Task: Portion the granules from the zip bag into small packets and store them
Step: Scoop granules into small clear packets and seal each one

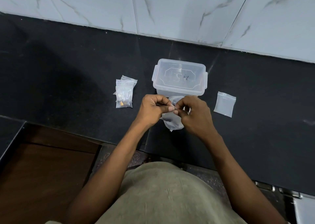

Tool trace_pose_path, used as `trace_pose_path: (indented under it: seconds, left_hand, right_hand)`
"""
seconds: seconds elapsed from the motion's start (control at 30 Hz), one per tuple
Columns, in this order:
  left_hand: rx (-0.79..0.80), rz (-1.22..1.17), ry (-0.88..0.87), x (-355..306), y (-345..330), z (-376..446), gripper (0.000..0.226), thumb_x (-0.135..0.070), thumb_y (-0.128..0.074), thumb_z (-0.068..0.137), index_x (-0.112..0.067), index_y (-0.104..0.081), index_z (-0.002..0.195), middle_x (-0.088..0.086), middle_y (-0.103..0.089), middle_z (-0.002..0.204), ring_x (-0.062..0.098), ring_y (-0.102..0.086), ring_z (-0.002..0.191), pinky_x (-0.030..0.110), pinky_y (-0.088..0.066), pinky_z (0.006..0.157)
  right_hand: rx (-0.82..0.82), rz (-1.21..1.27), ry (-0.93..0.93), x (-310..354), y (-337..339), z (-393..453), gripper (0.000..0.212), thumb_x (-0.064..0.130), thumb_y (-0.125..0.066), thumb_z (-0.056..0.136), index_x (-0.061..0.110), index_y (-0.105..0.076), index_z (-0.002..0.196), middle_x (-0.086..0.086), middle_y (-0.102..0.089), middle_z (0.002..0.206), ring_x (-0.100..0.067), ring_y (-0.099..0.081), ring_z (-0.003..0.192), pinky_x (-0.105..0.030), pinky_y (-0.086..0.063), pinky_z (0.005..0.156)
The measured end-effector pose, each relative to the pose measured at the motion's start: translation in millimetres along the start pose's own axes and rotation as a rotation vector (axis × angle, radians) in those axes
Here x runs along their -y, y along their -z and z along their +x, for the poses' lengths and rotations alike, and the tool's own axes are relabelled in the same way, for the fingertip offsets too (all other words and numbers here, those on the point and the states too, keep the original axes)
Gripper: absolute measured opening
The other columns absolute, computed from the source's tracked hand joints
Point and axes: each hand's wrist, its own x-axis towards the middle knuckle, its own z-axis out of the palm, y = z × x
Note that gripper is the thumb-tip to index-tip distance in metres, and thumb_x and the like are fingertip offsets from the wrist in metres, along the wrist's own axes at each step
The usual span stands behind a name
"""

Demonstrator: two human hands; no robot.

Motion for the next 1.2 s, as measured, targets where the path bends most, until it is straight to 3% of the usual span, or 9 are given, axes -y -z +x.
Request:
trace_pose_path:
  seconds: [0.1, 0.33, 0.6, 0.83, 1.0, 1.1, 1.2]
  left_hand:
    - [-0.055, -0.004, 0.025, 0.5, 2.7, 0.4, 0.026, 0.008, -0.078, 0.077, -0.016, -0.072, 0.068, 0.001, -0.071, 0.068, 0.021, -0.064, 0.069, 0.034, -0.051, 0.068]
    - [-0.24, 0.015, 0.032, -2.0, 4.6, -2.7, 0.026, 0.008, -0.076, 0.079, -0.016, -0.07, 0.069, -0.006, -0.067, 0.066, 0.003, -0.061, 0.063, 0.021, -0.053, 0.065]
    - [-0.387, -0.024, 0.065, 2.5, 21.1, -7.1, 0.031, 0.007, -0.075, 0.08, -0.02, -0.07, 0.067, -0.011, -0.068, 0.067, 0.004, -0.061, 0.068, 0.02, -0.053, 0.07]
    - [-0.474, -0.049, 0.068, 7.6, 39.2, -10.1, 0.031, 0.008, -0.074, 0.08, -0.019, -0.07, 0.065, -0.013, -0.067, 0.063, -0.001, -0.059, 0.065, 0.016, -0.051, 0.069]
    - [-0.523, -0.069, 0.071, 15.6, 56.5, -8.9, 0.03, 0.006, -0.076, 0.079, -0.02, -0.072, 0.064, -0.001, -0.066, 0.067, 0.011, -0.057, 0.068, 0.026, -0.052, 0.068]
    - [-0.527, -0.065, 0.08, 24.4, 71.8, -6.7, 0.031, 0.002, -0.077, 0.079, -0.024, -0.074, 0.063, 0.005, -0.067, 0.069, 0.017, -0.057, 0.07, 0.038, -0.055, 0.071]
    - [-0.506, -0.053, 0.125, 34.5, 91.0, -3.5, 0.027, -0.004, -0.078, 0.081, -0.025, -0.076, 0.064, 0.003, -0.07, 0.069, 0.017, -0.062, 0.07, 0.042, -0.057, 0.073]
  right_hand:
    - [0.001, 0.004, 0.003, 0.7, -1.4, 2.2, 0.011, 0.015, -0.081, 0.08, 0.018, -0.071, 0.079, 0.011, -0.065, 0.078, -0.008, -0.053, 0.075, -0.027, -0.043, 0.067]
    - [0.0, -0.008, 0.012, 5.2, 0.3, 8.3, 0.011, 0.016, -0.079, 0.084, 0.02, -0.069, 0.079, 0.013, -0.064, 0.079, -0.012, -0.054, 0.076, -0.03, -0.043, 0.07]
    - [0.024, -0.008, 0.005, 9.2, -5.6, 14.4, 0.011, 0.016, -0.076, 0.086, 0.021, -0.069, 0.08, 0.018, -0.06, 0.079, -0.009, -0.055, 0.076, -0.028, -0.041, 0.071]
    - [0.07, 0.02, 0.007, 17.6, -19.9, 21.4, 0.012, 0.016, -0.077, 0.088, 0.017, -0.07, 0.078, 0.006, -0.069, 0.08, -0.013, -0.061, 0.076, -0.031, -0.049, 0.071]
    - [0.103, 0.028, 0.005, 22.8, -36.5, 30.2, 0.012, 0.021, -0.077, 0.088, 0.022, -0.069, 0.079, 0.011, -0.068, 0.08, -0.011, -0.062, 0.076, -0.035, -0.052, 0.072]
    - [0.113, 0.036, -0.02, 29.5, -49.6, 35.5, 0.01, 0.021, -0.075, 0.089, 0.021, -0.07, 0.08, 0.011, -0.068, 0.08, -0.008, -0.062, 0.077, -0.028, -0.048, 0.071]
    - [0.156, 0.034, -0.025, 36.4, -65.5, 45.1, 0.01, 0.015, -0.073, 0.089, 0.02, -0.069, 0.08, 0.01, -0.068, 0.077, -0.01, -0.062, 0.075, -0.029, -0.048, 0.069]
